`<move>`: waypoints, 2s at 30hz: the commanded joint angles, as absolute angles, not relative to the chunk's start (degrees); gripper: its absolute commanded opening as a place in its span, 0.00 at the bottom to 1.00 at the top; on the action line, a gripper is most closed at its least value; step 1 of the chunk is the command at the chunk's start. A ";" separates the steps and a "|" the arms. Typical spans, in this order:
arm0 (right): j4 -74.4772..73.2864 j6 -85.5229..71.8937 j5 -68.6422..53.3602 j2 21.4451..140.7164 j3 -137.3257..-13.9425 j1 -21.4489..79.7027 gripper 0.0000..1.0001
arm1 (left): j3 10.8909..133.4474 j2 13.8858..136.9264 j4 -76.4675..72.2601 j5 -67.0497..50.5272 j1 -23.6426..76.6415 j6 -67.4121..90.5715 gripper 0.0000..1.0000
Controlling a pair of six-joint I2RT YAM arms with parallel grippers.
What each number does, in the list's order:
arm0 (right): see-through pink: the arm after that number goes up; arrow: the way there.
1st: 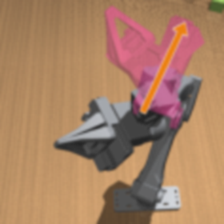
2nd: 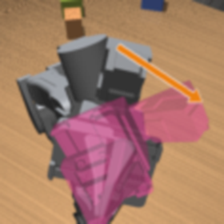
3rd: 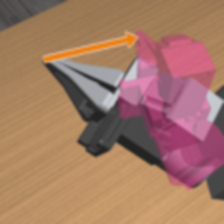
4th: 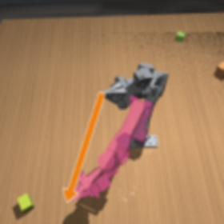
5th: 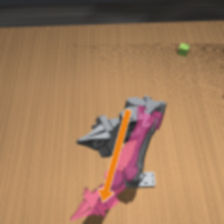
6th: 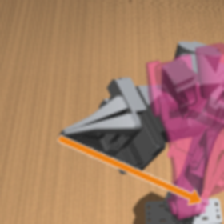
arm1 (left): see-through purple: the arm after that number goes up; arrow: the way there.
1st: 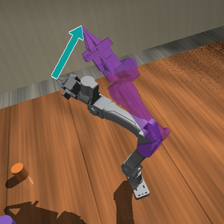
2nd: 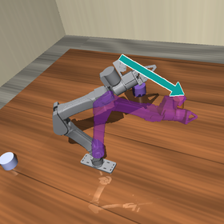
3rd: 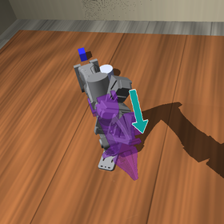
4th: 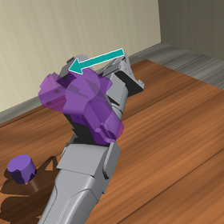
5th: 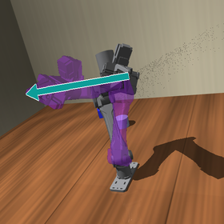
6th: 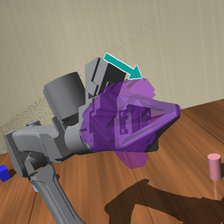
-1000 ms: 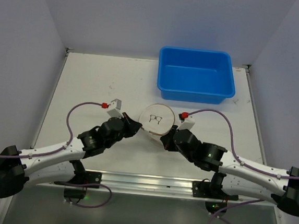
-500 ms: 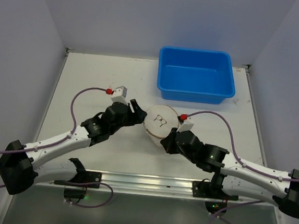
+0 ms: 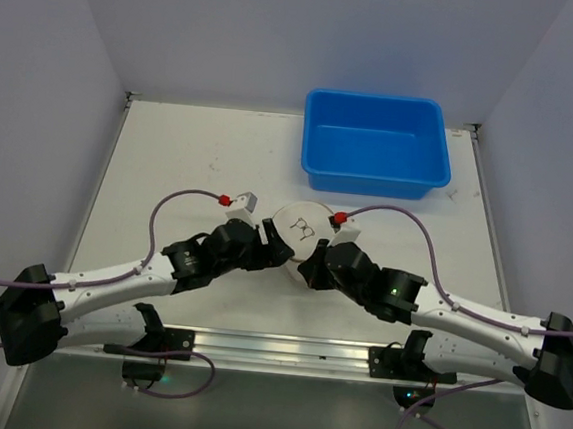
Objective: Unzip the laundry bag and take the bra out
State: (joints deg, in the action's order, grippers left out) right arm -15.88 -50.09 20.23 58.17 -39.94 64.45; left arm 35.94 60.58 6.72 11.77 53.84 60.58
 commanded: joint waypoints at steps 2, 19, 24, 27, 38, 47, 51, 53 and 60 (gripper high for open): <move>-13.10 -50.62 18.99 58.89 -41.75 64.51 0.00 | 35.33 64.85 -0.69 10.28 54.32 63.02 0.66; -16.43 -51.68 20.48 51.15 -34.89 64.42 0.00 | 39.71 63.01 4.66 7.83 42.56 51.78 0.00; -17.05 -51.50 19.25 50.28 -34.63 64.60 0.00 | 47.18 68.28 9.05 5.54 39.56 45.62 0.00; -16.61 -51.33 18.11 49.57 -34.10 64.69 0.00 | 49.99 70.66 8.88 3.88 37.89 43.52 0.00; -13.36 -50.18 14.68 55.19 -40.86 64.78 0.00 | 57.40 73.40 11.60 -1.57 35.16 40.16 0.72; -11.08 -49.04 15.03 64.16 -49.22 64.51 0.00 | 40.71 53.72 11.34 -1.67 35.95 50.08 0.86; -9.32 -48.96 12.84 65.30 -49.05 64.51 0.00 | 36.48 50.54 11.16 -2.02 37.43 52.47 0.76; -8.62 -49.04 12.66 66.09 -48.61 64.51 0.00 | 36.30 52.55 8.97 -1.76 38.93 53.34 0.74; -7.82 -48.87 11.43 67.15 -47.46 64.51 0.00 | 37.44 60.29 2.11 -0.26 45.34 56.78 0.59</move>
